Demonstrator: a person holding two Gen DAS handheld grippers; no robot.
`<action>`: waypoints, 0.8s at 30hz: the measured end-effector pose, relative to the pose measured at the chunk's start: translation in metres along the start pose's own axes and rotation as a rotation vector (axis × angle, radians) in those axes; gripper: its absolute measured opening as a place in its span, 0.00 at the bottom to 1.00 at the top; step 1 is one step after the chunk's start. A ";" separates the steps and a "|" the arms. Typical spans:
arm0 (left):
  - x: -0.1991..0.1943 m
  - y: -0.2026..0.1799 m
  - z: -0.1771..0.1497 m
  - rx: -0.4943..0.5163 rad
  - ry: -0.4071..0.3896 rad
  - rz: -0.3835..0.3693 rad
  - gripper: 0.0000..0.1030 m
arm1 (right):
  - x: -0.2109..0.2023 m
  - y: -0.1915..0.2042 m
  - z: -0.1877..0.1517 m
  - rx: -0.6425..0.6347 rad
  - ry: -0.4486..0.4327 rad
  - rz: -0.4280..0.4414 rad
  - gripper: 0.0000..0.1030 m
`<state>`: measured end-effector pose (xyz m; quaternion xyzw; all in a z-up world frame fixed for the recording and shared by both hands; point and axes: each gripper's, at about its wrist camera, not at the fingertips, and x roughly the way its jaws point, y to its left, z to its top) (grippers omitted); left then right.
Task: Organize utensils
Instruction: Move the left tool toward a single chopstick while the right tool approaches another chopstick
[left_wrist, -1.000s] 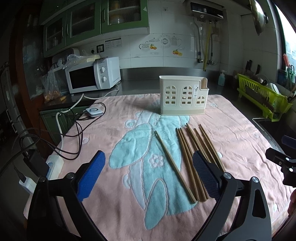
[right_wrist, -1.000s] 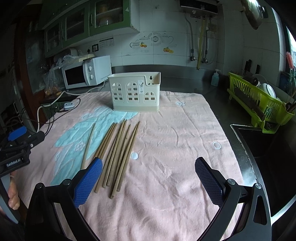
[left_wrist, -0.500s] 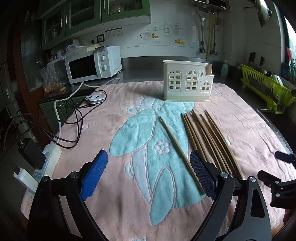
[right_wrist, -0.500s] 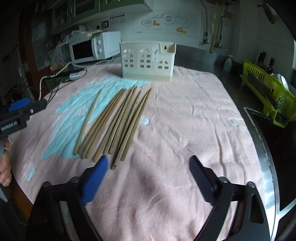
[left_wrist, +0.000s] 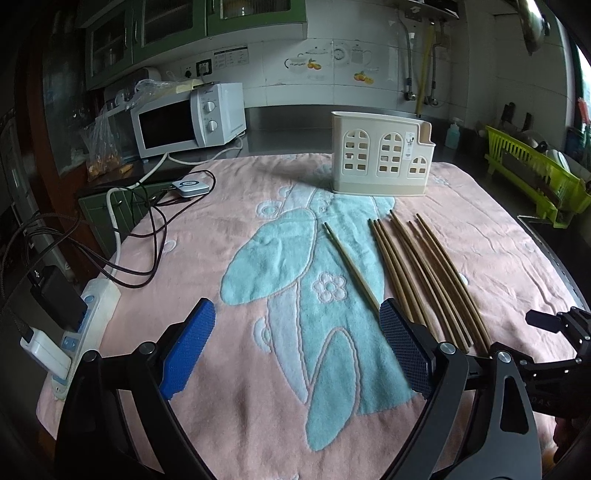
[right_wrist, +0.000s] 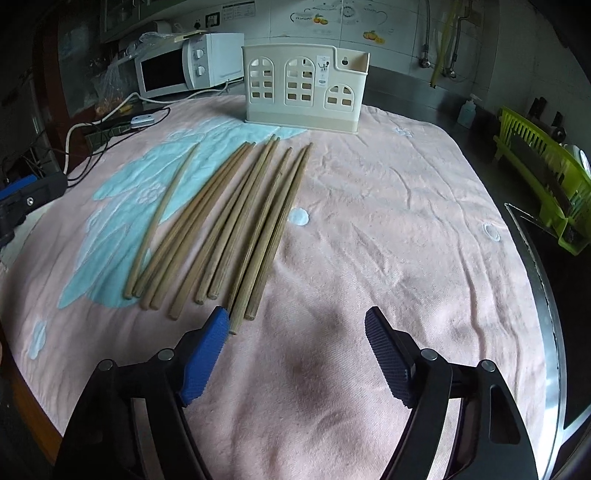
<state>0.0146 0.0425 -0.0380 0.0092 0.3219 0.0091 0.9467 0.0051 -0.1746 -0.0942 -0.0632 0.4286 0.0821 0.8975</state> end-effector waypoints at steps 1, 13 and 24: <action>0.001 0.001 0.000 -0.004 0.000 0.001 0.87 | 0.002 0.000 0.001 -0.003 0.006 -0.007 0.72; 0.002 0.004 -0.001 -0.014 0.004 0.004 0.87 | 0.006 -0.015 0.007 0.023 0.003 -0.089 0.68; 0.005 0.005 -0.006 -0.015 0.018 -0.007 0.87 | 0.016 0.002 0.010 -0.007 0.026 -0.043 0.44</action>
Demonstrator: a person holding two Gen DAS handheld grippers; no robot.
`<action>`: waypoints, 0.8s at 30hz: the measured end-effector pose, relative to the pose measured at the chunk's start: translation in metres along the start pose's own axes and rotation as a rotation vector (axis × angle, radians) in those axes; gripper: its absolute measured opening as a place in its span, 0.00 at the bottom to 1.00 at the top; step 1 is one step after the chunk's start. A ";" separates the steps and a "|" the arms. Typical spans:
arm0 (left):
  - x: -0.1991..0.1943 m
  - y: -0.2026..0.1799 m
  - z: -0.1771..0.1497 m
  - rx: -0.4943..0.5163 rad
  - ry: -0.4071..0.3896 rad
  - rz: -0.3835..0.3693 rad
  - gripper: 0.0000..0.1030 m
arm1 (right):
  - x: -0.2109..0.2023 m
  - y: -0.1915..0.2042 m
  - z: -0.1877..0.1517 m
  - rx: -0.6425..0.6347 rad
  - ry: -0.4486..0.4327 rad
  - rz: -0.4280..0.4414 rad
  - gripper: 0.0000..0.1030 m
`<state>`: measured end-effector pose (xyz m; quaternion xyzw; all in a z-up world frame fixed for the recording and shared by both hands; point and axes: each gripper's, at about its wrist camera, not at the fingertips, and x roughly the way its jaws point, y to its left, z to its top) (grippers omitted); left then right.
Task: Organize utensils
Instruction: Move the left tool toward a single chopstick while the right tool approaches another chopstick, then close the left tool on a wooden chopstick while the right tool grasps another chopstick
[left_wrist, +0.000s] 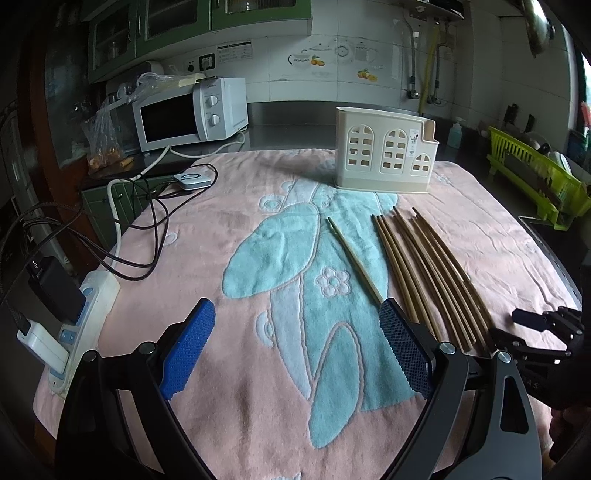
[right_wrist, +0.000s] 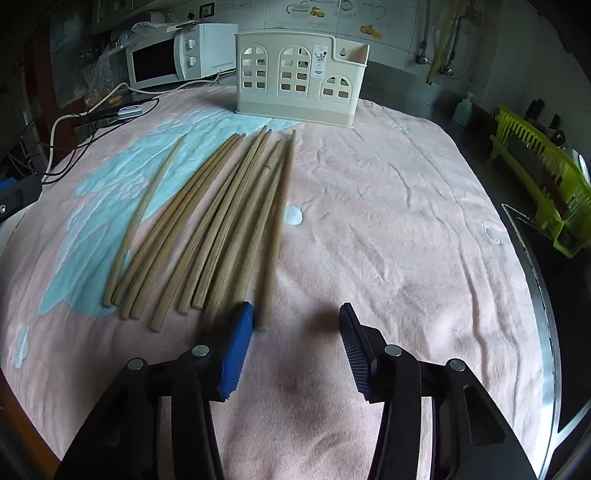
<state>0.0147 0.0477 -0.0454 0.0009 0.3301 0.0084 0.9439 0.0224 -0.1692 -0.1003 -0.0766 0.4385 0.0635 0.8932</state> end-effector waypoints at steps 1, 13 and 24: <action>0.000 0.000 0.000 0.000 0.004 -0.001 0.87 | 0.001 0.001 0.001 0.000 0.001 0.002 0.43; 0.013 -0.027 -0.017 -0.003 0.115 -0.102 0.82 | 0.000 -0.017 0.000 0.057 0.000 0.030 0.07; 0.047 -0.048 -0.022 -0.101 0.232 -0.075 0.57 | -0.001 -0.028 -0.005 0.086 -0.010 0.057 0.08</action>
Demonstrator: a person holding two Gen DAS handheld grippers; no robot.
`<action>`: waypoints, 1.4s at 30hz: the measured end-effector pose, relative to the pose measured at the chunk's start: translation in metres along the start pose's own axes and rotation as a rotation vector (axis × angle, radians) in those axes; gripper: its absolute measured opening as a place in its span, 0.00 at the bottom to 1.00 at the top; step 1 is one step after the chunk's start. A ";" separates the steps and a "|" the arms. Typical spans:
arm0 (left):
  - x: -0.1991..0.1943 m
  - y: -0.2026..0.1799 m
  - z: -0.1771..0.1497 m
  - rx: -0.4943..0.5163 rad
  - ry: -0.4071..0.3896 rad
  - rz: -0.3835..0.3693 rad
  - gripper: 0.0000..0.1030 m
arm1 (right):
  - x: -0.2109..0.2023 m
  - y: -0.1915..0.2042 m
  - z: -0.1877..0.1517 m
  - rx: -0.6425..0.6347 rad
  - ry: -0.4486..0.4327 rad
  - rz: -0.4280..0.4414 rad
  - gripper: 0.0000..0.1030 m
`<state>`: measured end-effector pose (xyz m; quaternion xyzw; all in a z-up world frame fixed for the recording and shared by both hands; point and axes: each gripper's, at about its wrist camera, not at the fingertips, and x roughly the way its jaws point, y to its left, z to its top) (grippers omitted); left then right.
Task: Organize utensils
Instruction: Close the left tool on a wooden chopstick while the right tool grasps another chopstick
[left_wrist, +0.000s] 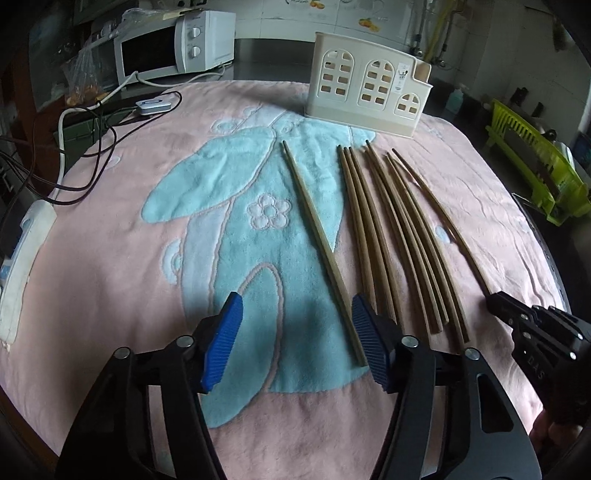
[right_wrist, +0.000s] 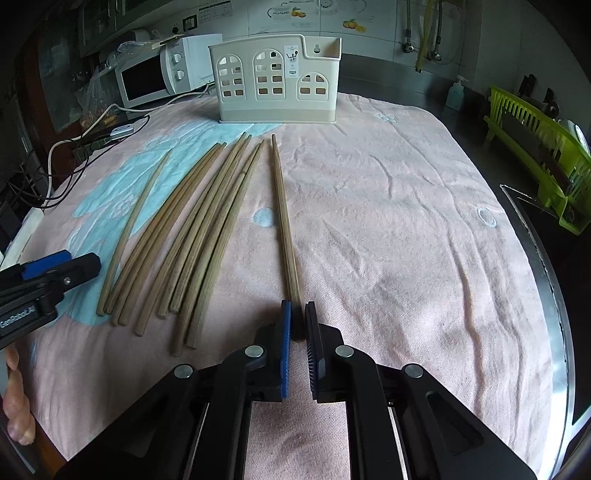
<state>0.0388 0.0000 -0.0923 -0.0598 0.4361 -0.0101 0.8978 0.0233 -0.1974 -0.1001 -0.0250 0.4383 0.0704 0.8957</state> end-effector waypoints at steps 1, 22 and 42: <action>0.002 -0.004 0.001 0.002 0.005 0.010 0.57 | 0.000 0.000 0.000 0.001 -0.001 0.003 0.08; 0.009 0.020 0.005 0.048 -0.008 0.171 0.49 | -0.001 -0.004 -0.002 0.025 -0.015 0.032 0.08; 0.012 0.022 0.005 0.155 -0.029 -0.013 0.17 | -0.006 -0.009 0.004 0.039 -0.039 0.075 0.07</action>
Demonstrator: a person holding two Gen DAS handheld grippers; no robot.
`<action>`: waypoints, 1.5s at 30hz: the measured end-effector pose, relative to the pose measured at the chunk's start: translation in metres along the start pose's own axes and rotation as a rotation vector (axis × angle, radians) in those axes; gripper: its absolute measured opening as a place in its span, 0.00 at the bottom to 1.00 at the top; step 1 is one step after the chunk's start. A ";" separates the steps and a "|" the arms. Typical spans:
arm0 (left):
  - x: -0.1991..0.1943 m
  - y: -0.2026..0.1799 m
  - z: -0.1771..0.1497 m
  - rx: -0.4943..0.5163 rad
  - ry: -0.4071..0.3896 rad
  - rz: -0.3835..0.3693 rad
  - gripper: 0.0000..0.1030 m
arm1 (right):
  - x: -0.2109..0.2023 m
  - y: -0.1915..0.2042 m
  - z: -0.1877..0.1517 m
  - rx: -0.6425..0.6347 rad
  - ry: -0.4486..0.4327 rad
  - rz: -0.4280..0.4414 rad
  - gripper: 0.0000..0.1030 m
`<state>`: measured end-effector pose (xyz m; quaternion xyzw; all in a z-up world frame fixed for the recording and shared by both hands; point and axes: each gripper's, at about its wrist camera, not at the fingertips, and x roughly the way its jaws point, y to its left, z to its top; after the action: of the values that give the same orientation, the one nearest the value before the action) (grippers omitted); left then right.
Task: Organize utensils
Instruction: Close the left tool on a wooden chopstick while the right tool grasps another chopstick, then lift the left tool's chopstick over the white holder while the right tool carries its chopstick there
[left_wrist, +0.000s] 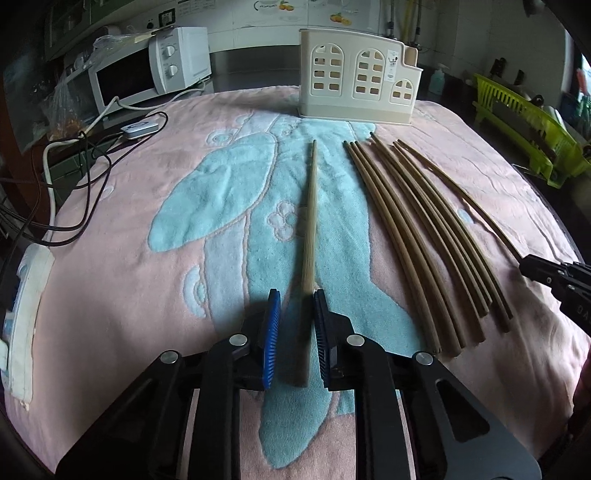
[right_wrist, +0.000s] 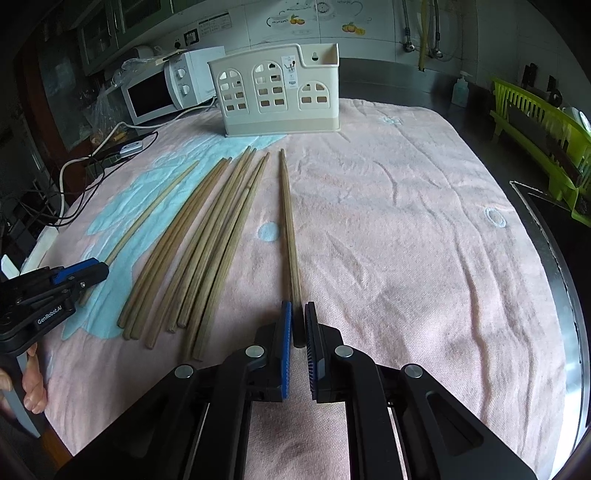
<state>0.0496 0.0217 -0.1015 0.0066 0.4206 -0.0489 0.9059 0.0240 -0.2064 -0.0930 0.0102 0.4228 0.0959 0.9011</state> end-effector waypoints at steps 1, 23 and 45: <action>0.000 0.000 0.000 0.007 0.001 -0.008 0.12 | -0.003 0.001 0.001 -0.003 -0.006 -0.002 0.07; 0.003 -0.002 0.007 0.087 0.084 -0.063 0.12 | -0.032 0.009 0.016 -0.019 -0.091 0.004 0.07; -0.060 0.014 0.059 0.017 -0.246 -0.115 0.06 | -0.067 0.013 0.065 -0.049 -0.219 0.026 0.07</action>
<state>0.0573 0.0379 -0.0181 -0.0159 0.3056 -0.1045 0.9463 0.0298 -0.2016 0.0009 0.0041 0.3194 0.1161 0.9405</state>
